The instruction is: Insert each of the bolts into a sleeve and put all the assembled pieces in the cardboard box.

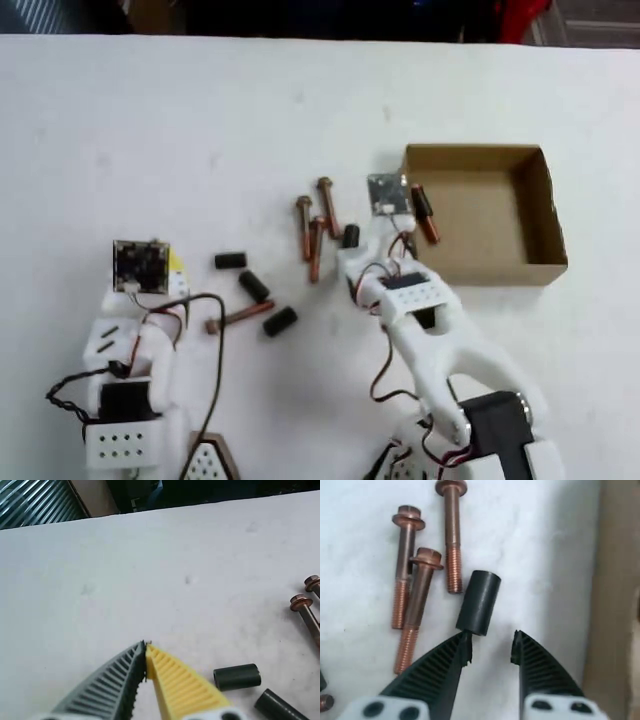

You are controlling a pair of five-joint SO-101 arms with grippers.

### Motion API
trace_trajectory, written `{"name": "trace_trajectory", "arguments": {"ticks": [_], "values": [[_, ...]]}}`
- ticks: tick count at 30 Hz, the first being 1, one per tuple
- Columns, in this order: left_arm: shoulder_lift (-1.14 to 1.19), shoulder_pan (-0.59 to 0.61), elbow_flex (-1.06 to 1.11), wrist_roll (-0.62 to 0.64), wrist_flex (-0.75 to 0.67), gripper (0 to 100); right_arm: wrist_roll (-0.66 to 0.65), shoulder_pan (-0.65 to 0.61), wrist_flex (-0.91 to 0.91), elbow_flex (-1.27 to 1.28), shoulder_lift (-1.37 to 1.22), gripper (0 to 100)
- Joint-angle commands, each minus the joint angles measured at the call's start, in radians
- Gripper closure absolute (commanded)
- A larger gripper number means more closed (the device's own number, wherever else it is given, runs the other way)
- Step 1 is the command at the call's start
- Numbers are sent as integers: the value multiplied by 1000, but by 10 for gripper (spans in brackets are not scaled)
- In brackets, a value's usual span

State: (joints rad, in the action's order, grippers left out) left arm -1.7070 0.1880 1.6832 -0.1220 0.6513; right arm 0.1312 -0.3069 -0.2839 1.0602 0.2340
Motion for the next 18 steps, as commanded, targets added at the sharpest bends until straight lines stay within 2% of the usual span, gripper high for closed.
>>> {"name": "trace_trajectory", "arguments": {"ticks": [1, 8, 12, 18], "values": [[-10, 5, -6, -8, -41, 977, -60, 21, -45, -60, 2, 875], [-10, 5, -6, -8, -41, 977, -72, 8, -202, -117, 150, 875], [-10, 5, -6, -8, -41, 977, -72, 8, -223, -141, 237, 875], [-10, 5, -6, -8, -41, 977, -75, -42, -295, -276, 170, 875]]}}
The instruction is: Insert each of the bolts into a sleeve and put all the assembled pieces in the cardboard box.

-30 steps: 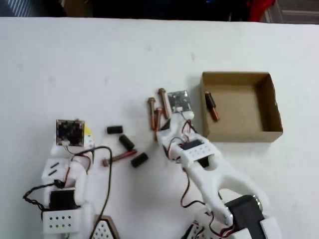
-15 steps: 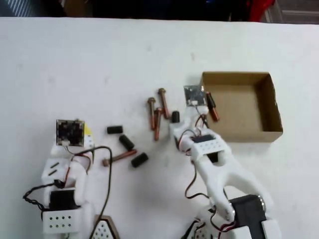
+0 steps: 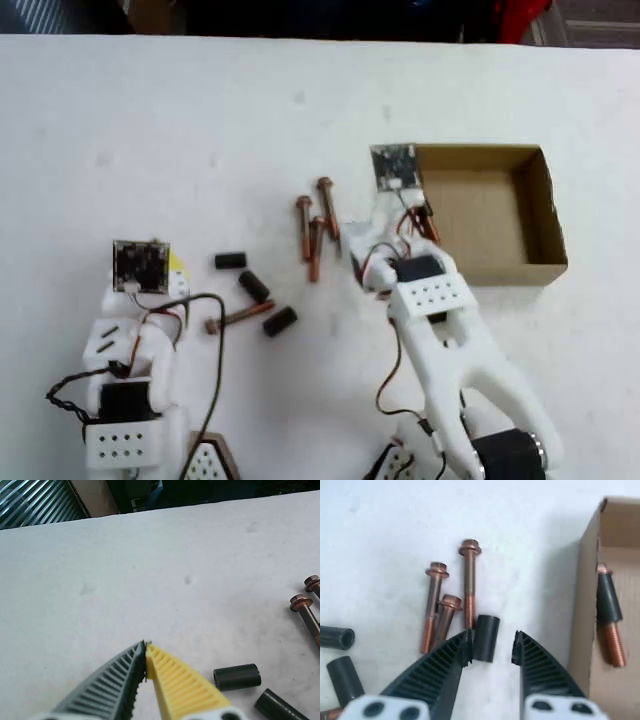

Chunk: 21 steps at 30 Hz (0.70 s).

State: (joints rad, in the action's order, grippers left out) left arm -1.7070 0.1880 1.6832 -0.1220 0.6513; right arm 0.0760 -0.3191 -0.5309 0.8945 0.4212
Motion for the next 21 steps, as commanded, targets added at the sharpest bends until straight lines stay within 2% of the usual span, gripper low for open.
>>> {"name": "trace_trajectory", "arguments": {"ticks": [1, 6, 13, 21], "values": [[-10, 5, -6, -8, -41, 977, -18, -39, -77, -147, -48, 875], [-10, 5, -6, -8, -41, 977, -11, -47, -157, -298, -239, 875], [-10, 5, -6, -8, -41, 977, -17, -45, -157, -407, -487, 875], [-10, 5, -6, -8, -41, 977, -18, 27, -159, -463, -607, 875]]}}
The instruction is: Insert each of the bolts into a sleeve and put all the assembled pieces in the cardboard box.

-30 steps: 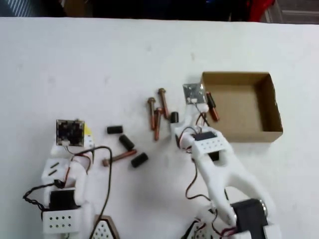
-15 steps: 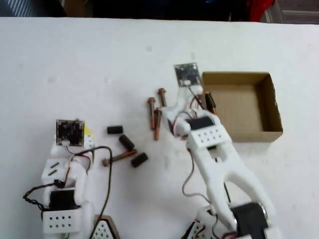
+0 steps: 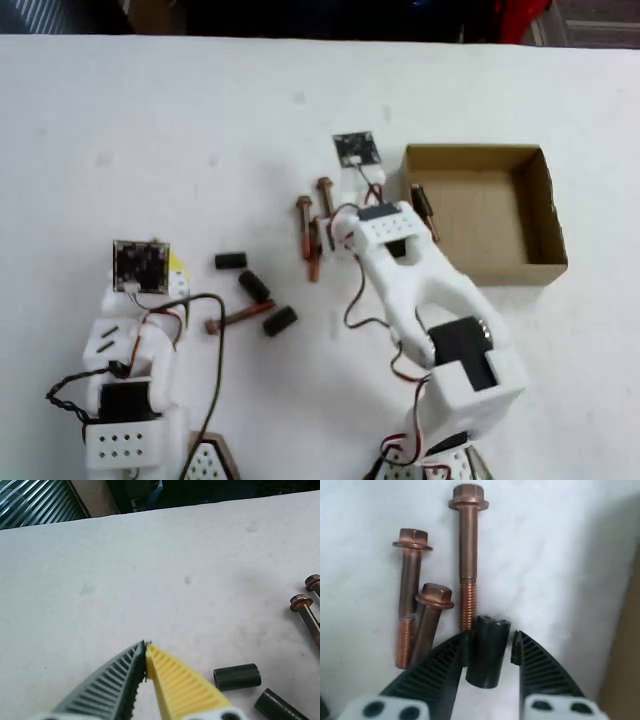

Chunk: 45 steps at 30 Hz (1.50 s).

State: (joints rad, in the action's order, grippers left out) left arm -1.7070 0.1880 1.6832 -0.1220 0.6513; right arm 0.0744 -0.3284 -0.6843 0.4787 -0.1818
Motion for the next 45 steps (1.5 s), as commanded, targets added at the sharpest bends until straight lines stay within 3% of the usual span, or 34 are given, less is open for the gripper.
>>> {"name": "trace_trajectory", "arguments": {"ticks": [1, 10, 17, 30, 33, 42, 45], "values": [[-10, 5, -6, -8, -41, 977, -17, 44, -5, -48, -8, 875], [-10, 5, -6, -8, -41, 977, -175, 67, -68, -91, -19, 875], [-10, 5, -6, -8, -41, 977, -176, 68, -259, -186, -19, 875], [-10, 5, -6, -8, -41, 977, -160, 67, -245, -279, -163, 875], [-10, 5, -6, -8, -41, 977, -97, 68, -289, -328, -191, 875], [-10, 5, -6, -8, -41, 977, -87, 65, -414, -434, -214, 877], [-10, 5, -6, -8, -41, 977, -87, 74, -409, -440, -246, 943]]}}
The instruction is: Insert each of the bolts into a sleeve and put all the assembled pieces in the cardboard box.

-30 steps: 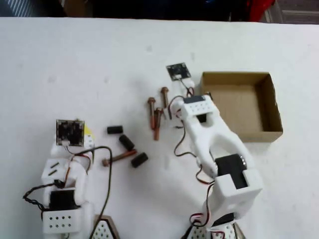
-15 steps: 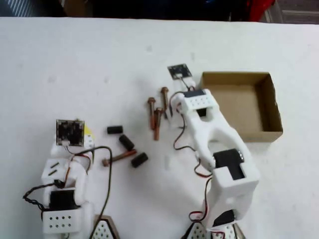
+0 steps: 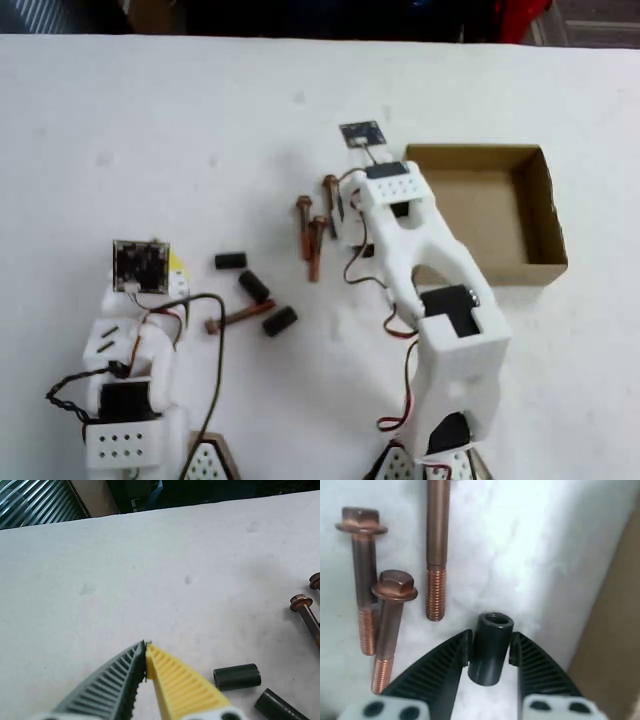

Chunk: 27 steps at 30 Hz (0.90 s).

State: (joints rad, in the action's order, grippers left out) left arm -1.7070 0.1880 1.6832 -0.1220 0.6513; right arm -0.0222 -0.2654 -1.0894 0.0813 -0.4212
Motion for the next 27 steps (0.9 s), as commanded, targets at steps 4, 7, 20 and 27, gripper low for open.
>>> {"name": "trace_trajectory", "arguments": {"ticks": [4, 7, 20, 27], "values": [[-10, 5, -6, -8, -41, 977, 8, 21, -13, -43, -7, 969], [-10, 5, -6, -8, -40, 977, 3, 18, -62, -43, 48, 981], [-10, -81, 15, -9, -43, 977, 2, 12, -329, -35, 453, 981], [-10, -101, 15, -54, -35, 976, 2, -1, -447, -35, 624, 981]]}}
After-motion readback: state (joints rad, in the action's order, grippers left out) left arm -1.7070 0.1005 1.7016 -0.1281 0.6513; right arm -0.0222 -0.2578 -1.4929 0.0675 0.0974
